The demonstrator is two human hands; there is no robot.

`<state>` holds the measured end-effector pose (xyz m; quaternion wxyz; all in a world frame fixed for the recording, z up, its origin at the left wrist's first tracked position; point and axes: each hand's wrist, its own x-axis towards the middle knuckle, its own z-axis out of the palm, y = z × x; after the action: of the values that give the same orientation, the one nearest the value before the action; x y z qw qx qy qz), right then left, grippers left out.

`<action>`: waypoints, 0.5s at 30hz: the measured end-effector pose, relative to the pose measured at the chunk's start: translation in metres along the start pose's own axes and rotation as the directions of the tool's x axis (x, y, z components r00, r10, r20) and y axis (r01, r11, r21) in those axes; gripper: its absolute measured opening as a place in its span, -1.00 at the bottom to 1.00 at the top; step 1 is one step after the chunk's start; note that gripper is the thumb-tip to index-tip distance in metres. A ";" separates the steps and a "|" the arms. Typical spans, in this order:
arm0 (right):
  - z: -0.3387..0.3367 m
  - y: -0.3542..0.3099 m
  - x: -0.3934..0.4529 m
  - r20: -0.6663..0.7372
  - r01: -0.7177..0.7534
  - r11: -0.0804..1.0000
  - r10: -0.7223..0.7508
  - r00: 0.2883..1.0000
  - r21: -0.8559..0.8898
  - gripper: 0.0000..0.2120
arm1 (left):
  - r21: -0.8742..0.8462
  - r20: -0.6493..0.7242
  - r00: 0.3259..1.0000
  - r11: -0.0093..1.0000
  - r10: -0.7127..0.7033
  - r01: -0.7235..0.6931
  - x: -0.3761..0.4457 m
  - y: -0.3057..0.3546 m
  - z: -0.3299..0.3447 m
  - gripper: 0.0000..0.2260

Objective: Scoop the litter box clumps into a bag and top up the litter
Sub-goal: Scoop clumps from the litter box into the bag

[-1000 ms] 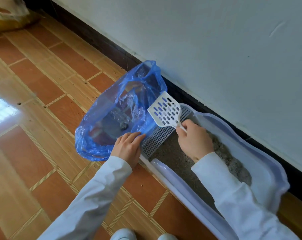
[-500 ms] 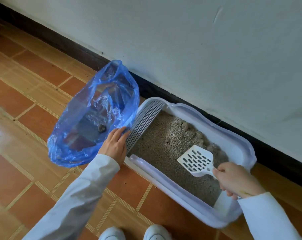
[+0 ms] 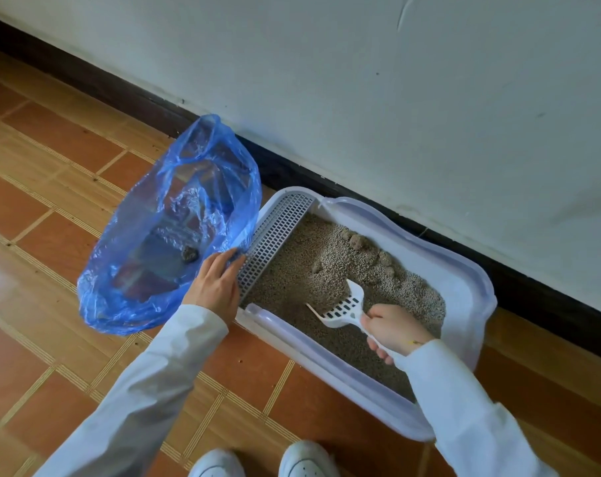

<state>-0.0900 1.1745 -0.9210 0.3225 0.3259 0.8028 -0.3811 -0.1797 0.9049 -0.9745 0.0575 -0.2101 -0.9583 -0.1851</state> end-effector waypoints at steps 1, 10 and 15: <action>0.003 -0.003 0.006 0.015 -0.008 0.999 0.007 1.000 0.048 -0.77 | -0.002 0.011 1.000 1.000 -0.007 0.007 0.000 0.000 0.000 -0.62; 0.006 -0.029 0.023 0.176 0.006 0.957 -0.059 0.983 0.289 -0.84 | -0.003 0.018 1.000 1.000 0.018 -0.018 -0.004 -0.008 0.007 -0.59; -0.002 -0.011 0.011 0.171 0.003 0.908 -0.082 0.982 0.418 -0.87 | -0.016 0.026 1.000 1.000 0.007 -0.007 -0.004 -0.010 0.009 -0.62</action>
<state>-0.1053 1.1741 -0.9240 0.3103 0.3327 0.6767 -0.5789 -0.1804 0.8980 -0.9865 0.0442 -0.2163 -0.9567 -0.1897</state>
